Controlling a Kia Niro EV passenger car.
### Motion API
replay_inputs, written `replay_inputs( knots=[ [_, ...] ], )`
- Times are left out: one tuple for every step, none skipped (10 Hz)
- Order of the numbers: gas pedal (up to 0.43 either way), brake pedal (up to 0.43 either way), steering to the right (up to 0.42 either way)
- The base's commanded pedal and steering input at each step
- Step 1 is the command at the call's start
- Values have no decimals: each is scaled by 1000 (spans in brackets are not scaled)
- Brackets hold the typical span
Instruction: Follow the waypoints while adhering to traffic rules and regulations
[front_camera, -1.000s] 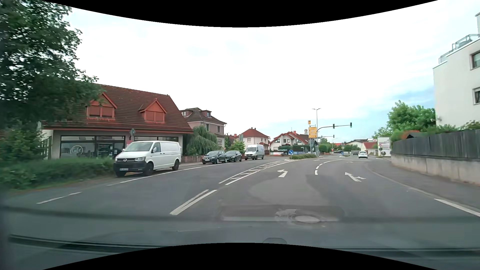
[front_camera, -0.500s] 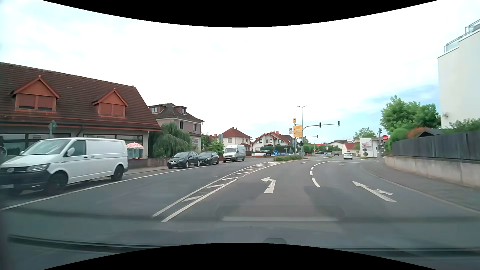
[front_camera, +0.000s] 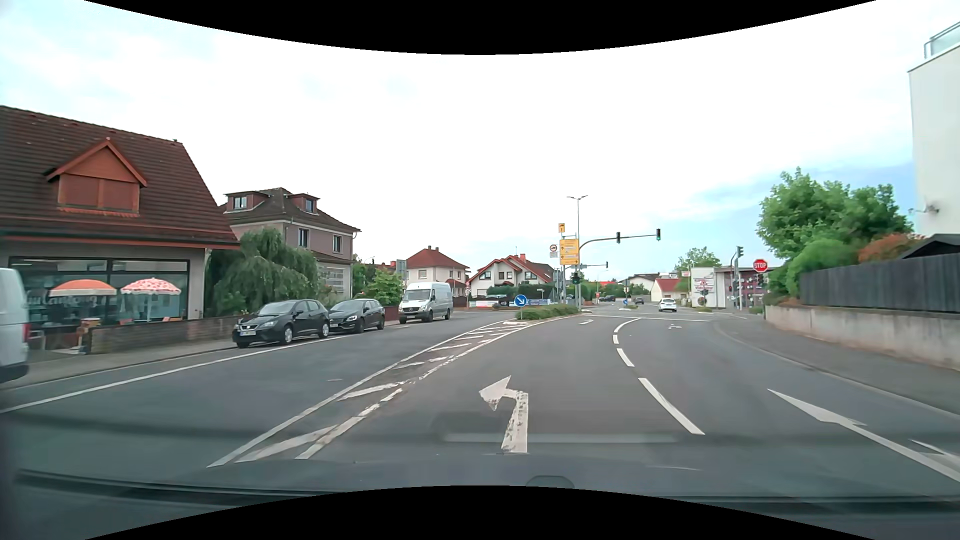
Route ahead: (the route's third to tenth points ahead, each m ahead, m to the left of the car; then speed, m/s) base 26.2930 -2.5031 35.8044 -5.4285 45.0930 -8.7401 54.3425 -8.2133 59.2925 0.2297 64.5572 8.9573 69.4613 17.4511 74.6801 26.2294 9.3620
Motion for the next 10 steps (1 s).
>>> replay_inputs(
  knots=[
    [0, 0, 62],
    [0, 0, 61],
    [0, 0, 61],
    [0, 0, 59],
    [0, 0, 58],
    [0, 0, 58],
    [0, 0, 57],
    [0, 0, 56],
    [0, 0, 55],
    [0, 0, 54]
  ],
)
